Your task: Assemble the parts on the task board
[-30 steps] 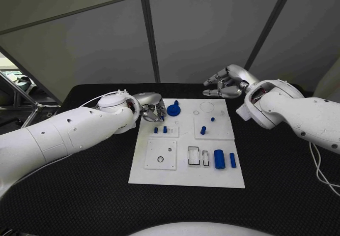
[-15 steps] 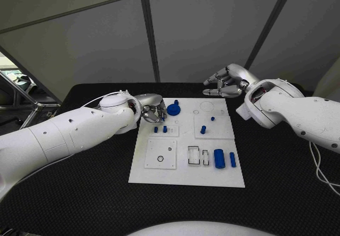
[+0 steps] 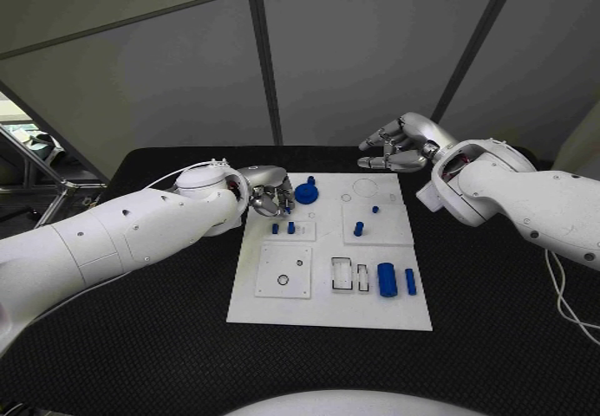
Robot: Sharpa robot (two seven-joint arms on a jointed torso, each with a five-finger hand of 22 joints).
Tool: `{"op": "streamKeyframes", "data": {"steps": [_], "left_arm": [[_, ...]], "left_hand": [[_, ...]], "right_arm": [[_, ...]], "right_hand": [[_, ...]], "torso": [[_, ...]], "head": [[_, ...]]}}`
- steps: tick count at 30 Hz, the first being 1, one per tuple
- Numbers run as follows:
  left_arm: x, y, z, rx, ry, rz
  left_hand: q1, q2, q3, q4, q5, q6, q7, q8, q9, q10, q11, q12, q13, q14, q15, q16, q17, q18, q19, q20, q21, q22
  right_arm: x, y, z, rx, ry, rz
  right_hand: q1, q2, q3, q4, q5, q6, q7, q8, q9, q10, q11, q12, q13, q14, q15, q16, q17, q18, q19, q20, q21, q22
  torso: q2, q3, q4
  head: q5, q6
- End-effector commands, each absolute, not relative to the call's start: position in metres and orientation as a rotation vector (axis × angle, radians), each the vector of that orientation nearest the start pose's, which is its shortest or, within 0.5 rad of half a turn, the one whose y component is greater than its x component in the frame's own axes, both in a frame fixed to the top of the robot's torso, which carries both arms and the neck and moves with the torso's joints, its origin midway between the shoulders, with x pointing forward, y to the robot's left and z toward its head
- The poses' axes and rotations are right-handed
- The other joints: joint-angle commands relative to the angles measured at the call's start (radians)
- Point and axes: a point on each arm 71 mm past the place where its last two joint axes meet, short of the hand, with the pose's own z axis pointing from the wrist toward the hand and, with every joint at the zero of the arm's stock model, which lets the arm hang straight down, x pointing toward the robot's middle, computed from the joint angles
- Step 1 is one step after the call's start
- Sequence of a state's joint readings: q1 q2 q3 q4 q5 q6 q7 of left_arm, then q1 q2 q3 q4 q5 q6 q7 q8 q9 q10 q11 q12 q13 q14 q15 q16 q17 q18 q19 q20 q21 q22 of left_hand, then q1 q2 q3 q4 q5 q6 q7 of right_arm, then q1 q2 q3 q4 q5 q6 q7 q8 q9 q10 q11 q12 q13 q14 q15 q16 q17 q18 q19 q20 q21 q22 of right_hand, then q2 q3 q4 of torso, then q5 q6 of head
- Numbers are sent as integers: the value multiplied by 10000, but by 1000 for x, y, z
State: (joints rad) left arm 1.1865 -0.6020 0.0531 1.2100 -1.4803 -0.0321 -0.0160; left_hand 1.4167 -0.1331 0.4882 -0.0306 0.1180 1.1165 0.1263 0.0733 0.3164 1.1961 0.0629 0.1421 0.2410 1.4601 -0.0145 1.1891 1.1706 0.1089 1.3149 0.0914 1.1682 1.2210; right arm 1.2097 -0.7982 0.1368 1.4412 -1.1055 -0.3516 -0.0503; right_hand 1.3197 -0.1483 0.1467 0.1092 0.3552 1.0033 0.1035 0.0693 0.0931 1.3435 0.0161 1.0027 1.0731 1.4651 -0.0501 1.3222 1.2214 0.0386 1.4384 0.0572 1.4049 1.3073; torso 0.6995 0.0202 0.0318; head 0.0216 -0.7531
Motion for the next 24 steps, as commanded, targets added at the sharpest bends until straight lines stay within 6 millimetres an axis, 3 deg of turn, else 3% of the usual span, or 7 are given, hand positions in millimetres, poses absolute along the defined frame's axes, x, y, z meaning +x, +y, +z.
{"op": "streamKeyframes", "data": {"steps": [1, 10, 24], "left_arm": [[540, 160, -200, 2564, 18825, -6399], [541, 162, -201, 2447, 18903, -6214], [541, 164, -198, 2331, 18532, -6275]], "left_hand": [[-124, -20, -88, 1, -74, -22, 49, -57, -54, -24, 23, -99, -46, 88, 0, 16, -47, -38, 10, 11, -25, -4], [-404, -344, -50, 94, -159, -1041, 172, -143, -541, -380, 172, -413, -348, 38, 132, -33, -253, -20, -62, 127, -117, -32], [-508, -634, -28, 166, -160, -1769, 82, -118, -1038, -736, 263, -661, -671, -70, 197, -200, -610, 56, -247, 188, -471, -273]], "right_arm": [[524, -209, -118, 2333, 15249, 8730], [524, -210, -118, 2358, 15269, 8686], [525, -213, -119, 2408, 15313, 8579]], "right_hand": [[-89, -9, 43, 1, 64, 38, 7, -35, 4, 33, 14, 58, 12, 308, -49, -6, 15, 185, -3, -4, -12, 279], [-89, -9, 43, 1, 64, 38, 7, -35, 4, 33, 14, 58, 12, 308, -49, -6, 15, 185, -3, -4, -12, 279], [-110, -12, 87, -29, 75, 49, 5, -34, 6, -74, 13, -160, -187, 291, -50, -83, -73, 209, -52, -6, -89, 180]], "torso": [[5, 1, -3], [-2, 6, 10], [-9, -5, 10]], "head": [[-14, 3], [-32, -6], [-32, 14]]}}
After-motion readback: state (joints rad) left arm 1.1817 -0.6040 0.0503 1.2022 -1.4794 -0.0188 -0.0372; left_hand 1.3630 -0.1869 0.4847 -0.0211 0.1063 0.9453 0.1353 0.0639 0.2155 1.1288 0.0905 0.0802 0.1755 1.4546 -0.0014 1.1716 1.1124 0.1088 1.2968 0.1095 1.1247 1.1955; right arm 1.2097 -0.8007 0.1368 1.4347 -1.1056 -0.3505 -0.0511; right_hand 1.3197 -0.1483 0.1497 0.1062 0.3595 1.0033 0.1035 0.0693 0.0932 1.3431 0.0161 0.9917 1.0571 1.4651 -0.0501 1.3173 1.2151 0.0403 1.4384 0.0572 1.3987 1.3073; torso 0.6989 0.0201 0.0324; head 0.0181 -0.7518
